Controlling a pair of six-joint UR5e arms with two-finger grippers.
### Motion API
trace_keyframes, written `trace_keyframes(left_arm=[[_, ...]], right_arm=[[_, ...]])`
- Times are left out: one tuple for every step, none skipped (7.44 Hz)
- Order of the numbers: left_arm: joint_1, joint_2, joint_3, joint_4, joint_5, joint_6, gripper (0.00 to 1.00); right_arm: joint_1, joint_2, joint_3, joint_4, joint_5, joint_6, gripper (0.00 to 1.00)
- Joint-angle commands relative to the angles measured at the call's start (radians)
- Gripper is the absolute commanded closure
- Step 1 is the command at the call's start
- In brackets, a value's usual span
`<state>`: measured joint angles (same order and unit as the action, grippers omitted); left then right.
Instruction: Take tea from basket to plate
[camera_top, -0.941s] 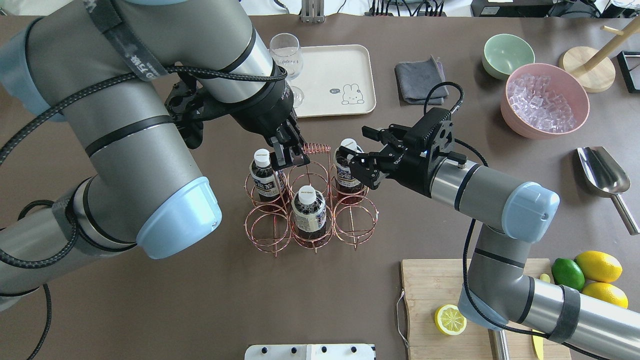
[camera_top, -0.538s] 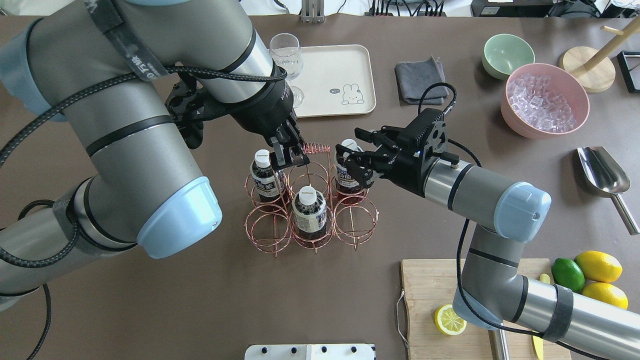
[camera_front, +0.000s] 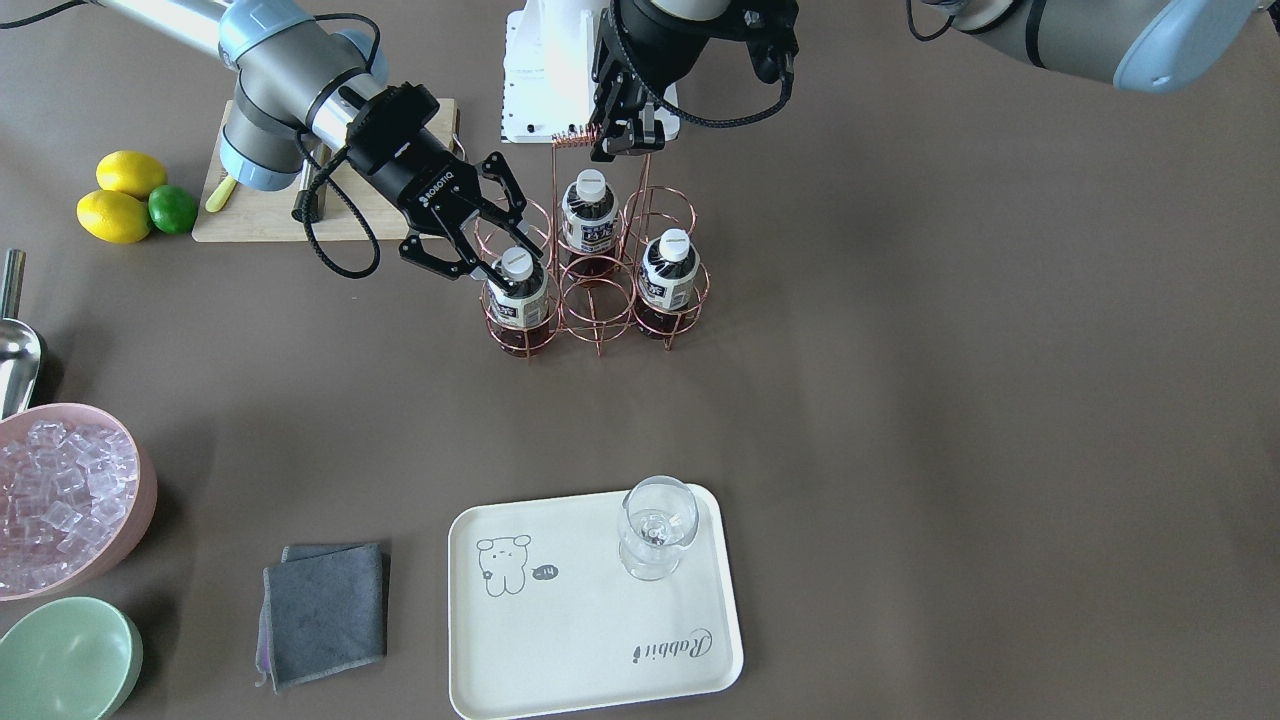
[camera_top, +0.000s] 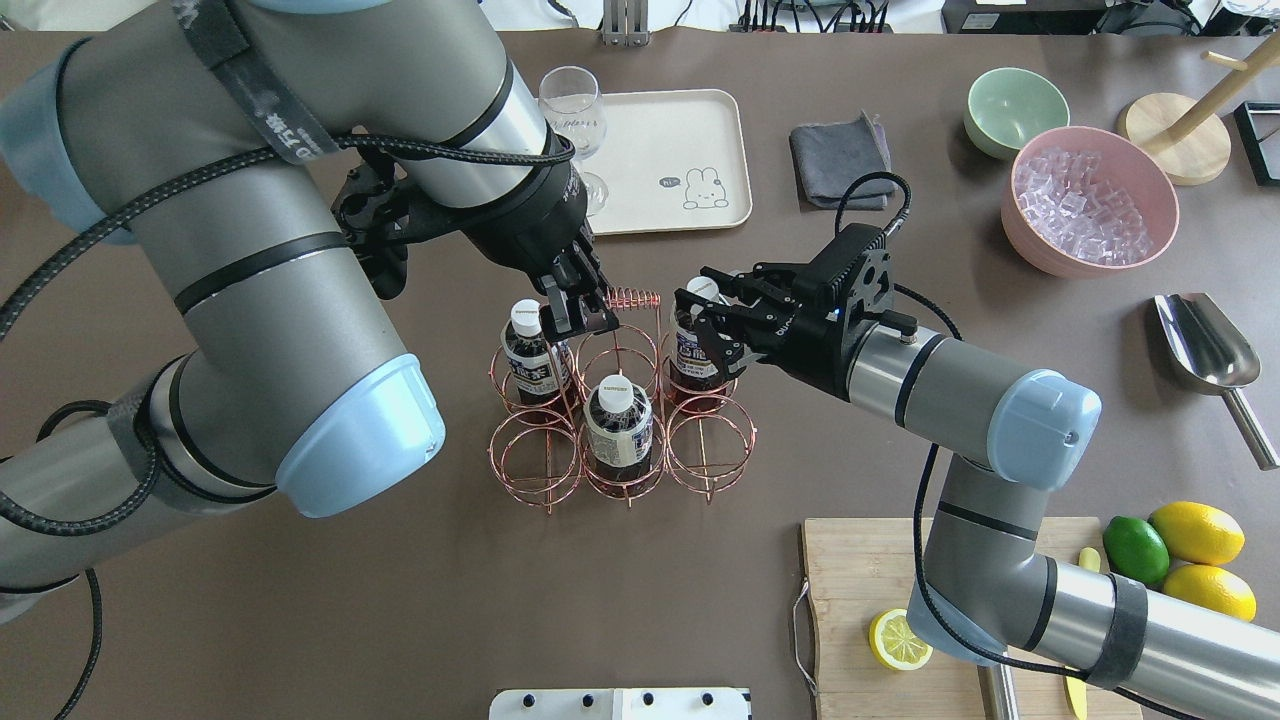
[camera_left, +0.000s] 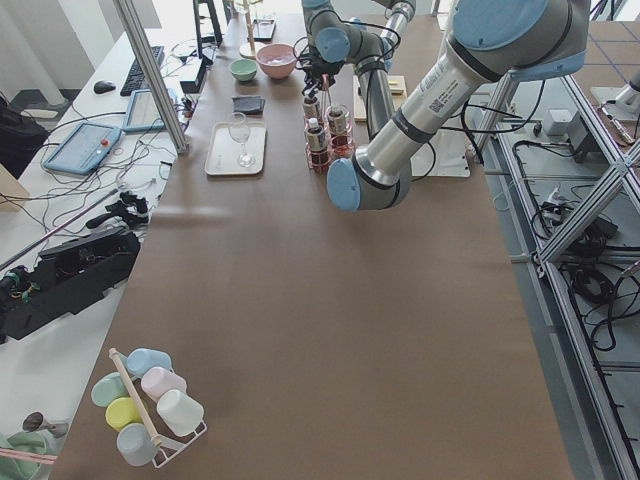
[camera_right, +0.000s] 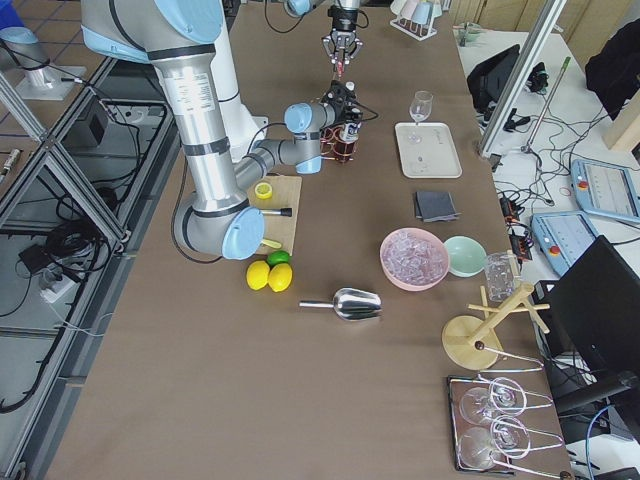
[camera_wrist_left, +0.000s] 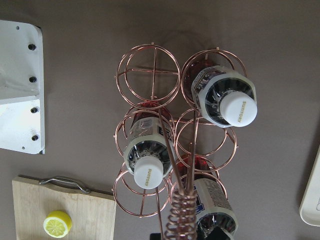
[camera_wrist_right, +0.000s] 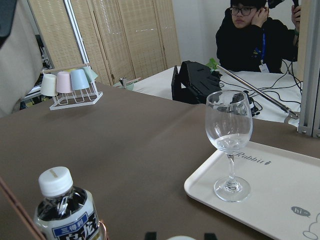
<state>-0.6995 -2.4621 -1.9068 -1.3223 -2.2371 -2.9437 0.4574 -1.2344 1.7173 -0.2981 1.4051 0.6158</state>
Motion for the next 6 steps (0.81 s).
trace_keyframes(left_arm=[[0.0, 0.0, 0.0, 0.0, -0.001, 0.0, 1.0], [0.0, -0.001, -0.001, 0.0, -0.001, 0.0, 1.0], [0.0, 0.0, 0.0, 0.0, 0.001, 0.0, 1.0], [0.0, 0.0, -0.001, 0.0, -0.001, 0.0, 1.0], [0.0, 0.0, -0.001, 0.0, -0.001, 0.0, 1.0], [0.0, 0.0, -0.005, 0.0, -0.001, -0.003, 1.0]], right_arm=[[-0.006, -0.017, 0.008, 0.017, 0.003, -0.002, 1.0], [-0.006, -0.019, 0.019, 0.019, 0.003, -0.001, 1.0], [-0.006, -0.025, 0.031, 0.017, 0.005, -0.004, 1.0], [0.001, -0.03, 0.054, 0.002, 0.009, -0.004, 1.0], [0.01, -0.039, 0.077, -0.013, 0.017, -0.005, 1.0], [0.021, -0.052, 0.115, -0.047, 0.037, -0.005, 1.0]])
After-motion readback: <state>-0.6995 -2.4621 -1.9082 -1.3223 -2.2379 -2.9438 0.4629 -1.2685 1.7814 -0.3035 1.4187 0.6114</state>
